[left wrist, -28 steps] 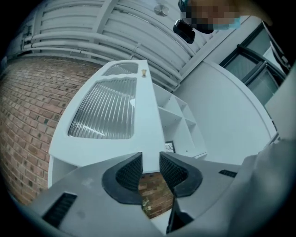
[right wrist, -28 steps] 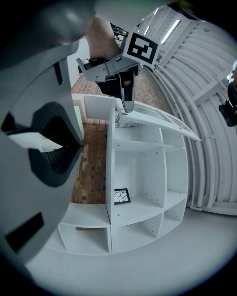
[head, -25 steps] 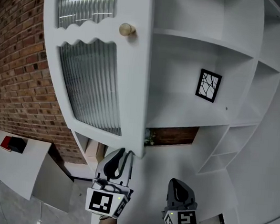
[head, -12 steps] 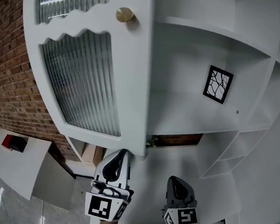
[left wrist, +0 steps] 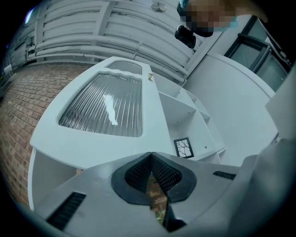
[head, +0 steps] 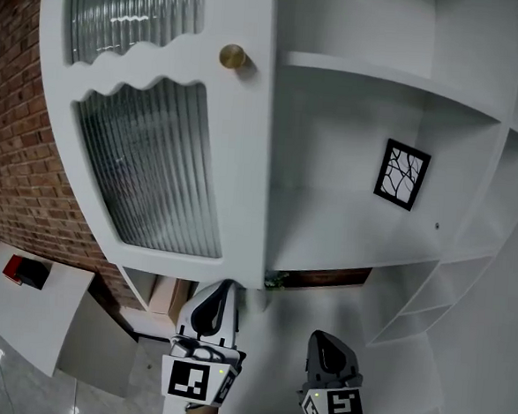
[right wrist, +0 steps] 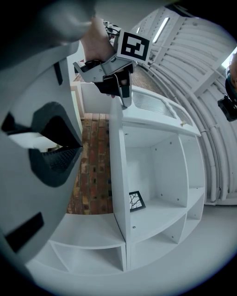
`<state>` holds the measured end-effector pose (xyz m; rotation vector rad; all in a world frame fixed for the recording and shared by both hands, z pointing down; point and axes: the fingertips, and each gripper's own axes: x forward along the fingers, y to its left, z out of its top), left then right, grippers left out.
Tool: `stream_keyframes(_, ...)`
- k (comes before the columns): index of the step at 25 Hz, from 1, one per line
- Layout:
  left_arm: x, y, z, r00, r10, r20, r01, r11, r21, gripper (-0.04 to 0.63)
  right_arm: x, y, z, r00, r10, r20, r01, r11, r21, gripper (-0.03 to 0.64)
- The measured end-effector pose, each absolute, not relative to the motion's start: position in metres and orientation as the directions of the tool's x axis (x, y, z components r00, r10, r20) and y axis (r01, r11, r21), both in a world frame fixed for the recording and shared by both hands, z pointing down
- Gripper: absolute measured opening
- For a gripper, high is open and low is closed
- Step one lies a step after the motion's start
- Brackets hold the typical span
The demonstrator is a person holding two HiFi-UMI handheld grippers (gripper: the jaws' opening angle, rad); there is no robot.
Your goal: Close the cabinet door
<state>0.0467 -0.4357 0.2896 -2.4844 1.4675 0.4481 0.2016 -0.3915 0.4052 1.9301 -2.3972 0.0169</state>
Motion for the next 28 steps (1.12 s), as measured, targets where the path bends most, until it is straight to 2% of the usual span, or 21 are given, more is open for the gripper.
stream_keyframes(8, 0.047, -0.449, 0.288, 0.456, -0.815, -0.358, -0.880, -0.473, -0.045, 0.014, 0.200, -0.394, 0.399, -0.220, -0.974, 0.048, -0.974, 0.222, 0.044, 0.002)
stream_keyframes(14, 0.046, -0.443, 0.288, 0.480, -0.806, -0.346, -0.867, -0.497, -0.045, 0.014, 0.202, -0.380, 0.387, -0.216, -0.976, -0.008, -0.976, 0.216, 0.002, 0.002)
stream_keyframes(28, 0.002, -0.372, 0.321, 0.491, -0.828, -0.271, -0.860, -0.511, 0.004, 0.015, 0.159, -0.312, 0.396, -0.189, -0.981, 0.031, -0.979, 0.191, 0.066, 0.002)
